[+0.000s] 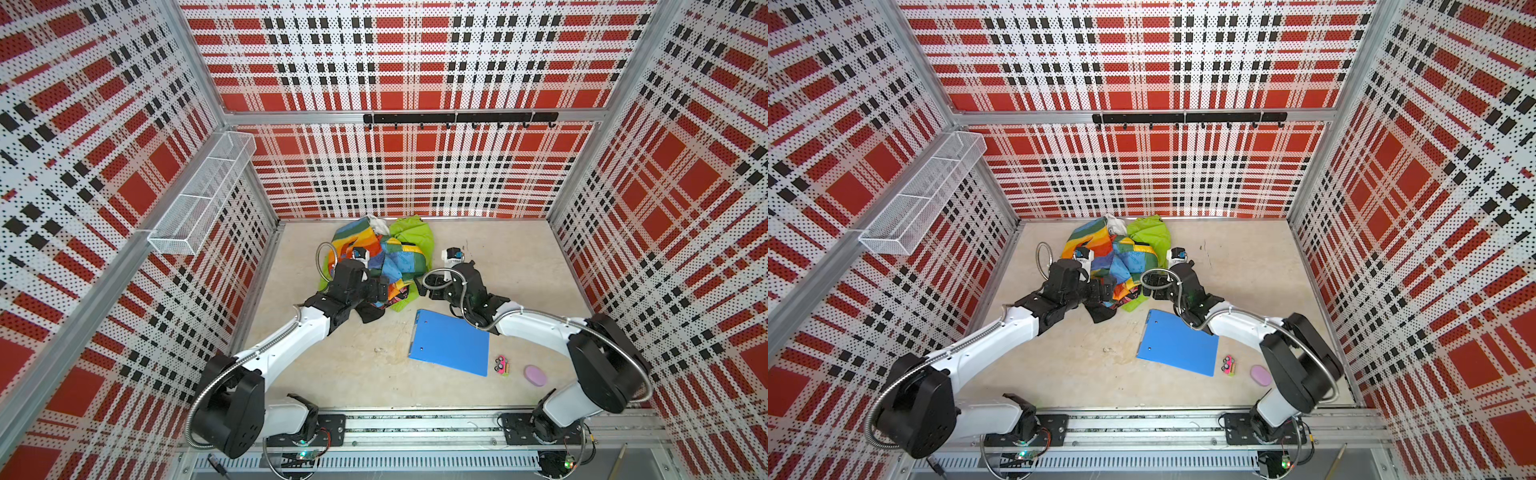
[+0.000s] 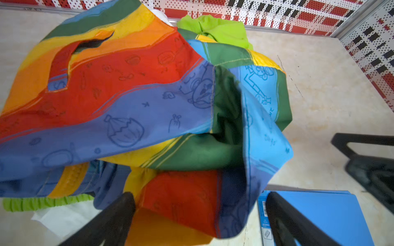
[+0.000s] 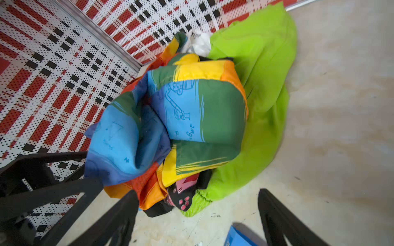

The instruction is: Pick out a specific cloth from the pile

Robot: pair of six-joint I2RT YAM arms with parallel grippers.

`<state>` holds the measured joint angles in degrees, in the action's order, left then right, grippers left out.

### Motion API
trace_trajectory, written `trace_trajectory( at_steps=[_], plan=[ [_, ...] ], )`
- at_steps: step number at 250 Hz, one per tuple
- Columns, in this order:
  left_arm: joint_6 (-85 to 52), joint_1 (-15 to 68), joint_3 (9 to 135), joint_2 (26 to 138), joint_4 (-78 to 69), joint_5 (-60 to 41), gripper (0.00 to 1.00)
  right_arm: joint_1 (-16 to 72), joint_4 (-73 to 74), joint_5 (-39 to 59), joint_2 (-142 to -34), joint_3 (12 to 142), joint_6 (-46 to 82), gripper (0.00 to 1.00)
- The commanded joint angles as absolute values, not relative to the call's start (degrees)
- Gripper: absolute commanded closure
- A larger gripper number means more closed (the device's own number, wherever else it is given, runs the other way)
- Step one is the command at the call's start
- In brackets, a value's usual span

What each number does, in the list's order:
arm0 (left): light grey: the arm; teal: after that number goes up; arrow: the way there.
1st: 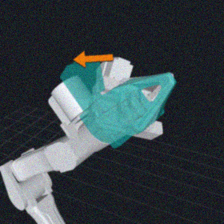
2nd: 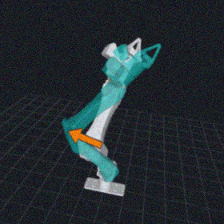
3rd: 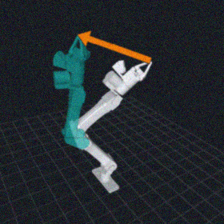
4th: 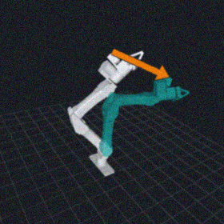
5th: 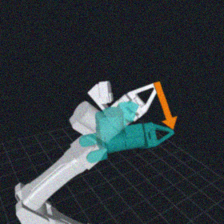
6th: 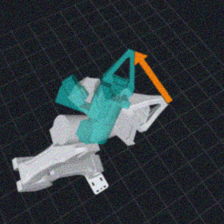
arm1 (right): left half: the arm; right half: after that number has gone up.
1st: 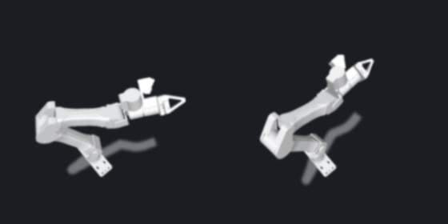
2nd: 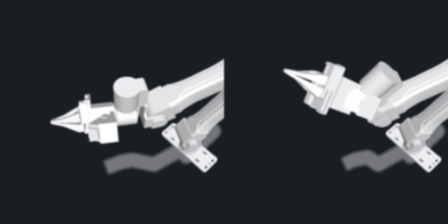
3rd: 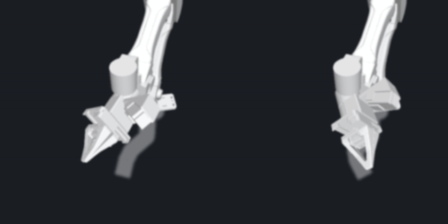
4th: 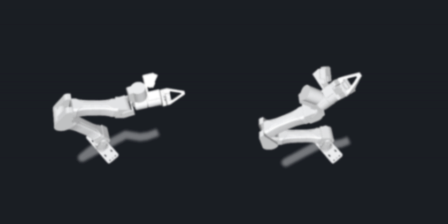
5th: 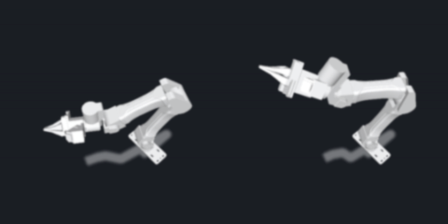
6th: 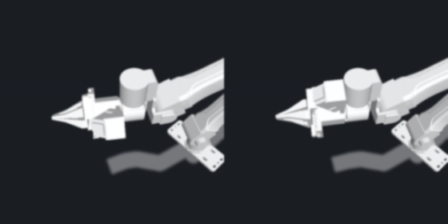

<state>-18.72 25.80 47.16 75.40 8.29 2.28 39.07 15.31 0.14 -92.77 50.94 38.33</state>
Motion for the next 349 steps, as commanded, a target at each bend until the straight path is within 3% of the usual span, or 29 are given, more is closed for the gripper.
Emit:
trace_trajectory(
  at_steps=[1, 114, 224, 277, 349],
  plan=[
    [-21.4, 24.8, 45.8, 74.7, 7.5, -0.7, 0.03, 41.1, 20.9, 4.5, -96.4, 54.3, 43.8, 0.10],
    [-25.5, 20.1, 42.7, 77.6, -0.7, -8.7, 0.24, 42.0, 22.9, 10.7, -113.1, 67.7, 49.2, 0.34],
    [-26.7, 18.5, 49.4, 84.9, -4.1, -12.7, 0.40, 42.2, 17.4, 8.5, -118.4, 77.0, 47.6, 0.78],
    [-26.5, 17.7, 54.3, 87.1, -3.5, -12.9, 0.40, 40.6, 13.8, 9.1, -119.3, 83.5, 46.5, 0.84],
    [-24.6, 16.9, 65.1, 92.4, 0.3, -12.1, 0.37, 37.7, 6.9, 8.8, -122.0, 95.9, 44.2, 0.84]
  ],
)
